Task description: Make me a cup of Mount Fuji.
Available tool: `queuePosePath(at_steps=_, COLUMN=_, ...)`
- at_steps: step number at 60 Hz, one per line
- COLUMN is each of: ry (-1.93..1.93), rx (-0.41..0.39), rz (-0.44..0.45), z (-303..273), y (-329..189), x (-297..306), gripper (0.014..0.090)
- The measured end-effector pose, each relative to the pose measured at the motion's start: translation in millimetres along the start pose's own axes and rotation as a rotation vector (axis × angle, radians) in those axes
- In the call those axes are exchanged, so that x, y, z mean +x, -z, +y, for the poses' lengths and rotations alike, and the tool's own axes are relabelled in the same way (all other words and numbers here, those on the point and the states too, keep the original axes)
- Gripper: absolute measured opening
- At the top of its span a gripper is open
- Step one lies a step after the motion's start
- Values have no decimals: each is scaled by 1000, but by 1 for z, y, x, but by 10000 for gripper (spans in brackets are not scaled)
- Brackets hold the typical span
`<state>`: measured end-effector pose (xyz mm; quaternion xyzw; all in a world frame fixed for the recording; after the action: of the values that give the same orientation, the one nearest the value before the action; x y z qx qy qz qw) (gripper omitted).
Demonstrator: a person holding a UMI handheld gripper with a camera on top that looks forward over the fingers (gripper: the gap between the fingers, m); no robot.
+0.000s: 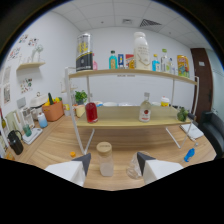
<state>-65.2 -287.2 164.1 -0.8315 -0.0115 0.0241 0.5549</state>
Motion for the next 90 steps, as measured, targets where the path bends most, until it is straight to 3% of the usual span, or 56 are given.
queuePosePath(at_steps=13, ry=33, rx=-40, rz=82, z=-8, y=36, x=62, gripper=865)
queuePosePath(at_steps=34, ry=-12, rx=148, rz=64, z=-212, y=61, x=76, gripper=854)
queuePosePath(at_steps=46, ry=-20, rx=199, rz=36, z=-278, y=30, x=75, gripper=852)
queuePosePath(at_steps=60, ry=-16, rx=189, rz=60, z=-291, y=-46, x=89, gripper=847)
queuePosePath(at_steps=63, ry=-4, rx=180, rz=70, z=-289, y=-61, x=92, gripper=826)
queuePosePath(at_steps=70, ry=-8, rx=176, rz=68, z=-286, y=-89, x=97, gripper=692)
queuePosePath(at_steps=75, ry=-30, rx=183, rz=59, z=-287, y=-94, x=97, gripper=515)
queuePosePath(at_steps=90, ry=-23, rx=191, rz=59, z=-289, y=-81, x=97, gripper=483)
